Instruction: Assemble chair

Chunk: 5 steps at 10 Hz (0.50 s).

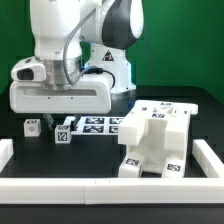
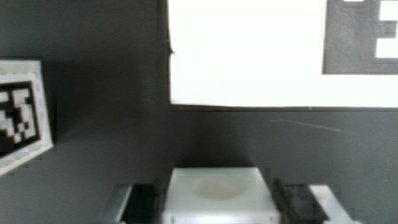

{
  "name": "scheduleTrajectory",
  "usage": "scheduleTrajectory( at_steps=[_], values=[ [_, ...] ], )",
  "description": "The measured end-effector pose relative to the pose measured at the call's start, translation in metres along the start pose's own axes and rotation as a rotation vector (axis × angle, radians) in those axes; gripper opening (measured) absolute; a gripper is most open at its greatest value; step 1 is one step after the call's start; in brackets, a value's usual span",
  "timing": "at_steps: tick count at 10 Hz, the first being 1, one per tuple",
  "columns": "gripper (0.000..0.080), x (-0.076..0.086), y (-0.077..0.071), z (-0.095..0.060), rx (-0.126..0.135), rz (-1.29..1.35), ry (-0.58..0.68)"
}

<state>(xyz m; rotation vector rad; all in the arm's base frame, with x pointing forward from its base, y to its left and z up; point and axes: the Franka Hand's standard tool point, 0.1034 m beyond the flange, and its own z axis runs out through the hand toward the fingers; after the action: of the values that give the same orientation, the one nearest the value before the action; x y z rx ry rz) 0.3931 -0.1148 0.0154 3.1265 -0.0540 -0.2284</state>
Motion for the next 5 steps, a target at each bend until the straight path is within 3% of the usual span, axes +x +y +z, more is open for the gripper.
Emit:
scheduleTrajectory(
  at_steps=[1,2,3,5],
  values=[
    [0.0381,-0.0001,0.0001,0.0001,0.0,0.0,0.0],
    [0.052,-0.0002,0.0001,0.0002,0.0,0.0,-0.001],
    [0.0608,-0.0002,0.0002,0.0003,0.0,0.0,-0.001],
    [0.0641,0.0002,-0.001,-0.0003,0.004,-0.001,-0.009]
  ],
)
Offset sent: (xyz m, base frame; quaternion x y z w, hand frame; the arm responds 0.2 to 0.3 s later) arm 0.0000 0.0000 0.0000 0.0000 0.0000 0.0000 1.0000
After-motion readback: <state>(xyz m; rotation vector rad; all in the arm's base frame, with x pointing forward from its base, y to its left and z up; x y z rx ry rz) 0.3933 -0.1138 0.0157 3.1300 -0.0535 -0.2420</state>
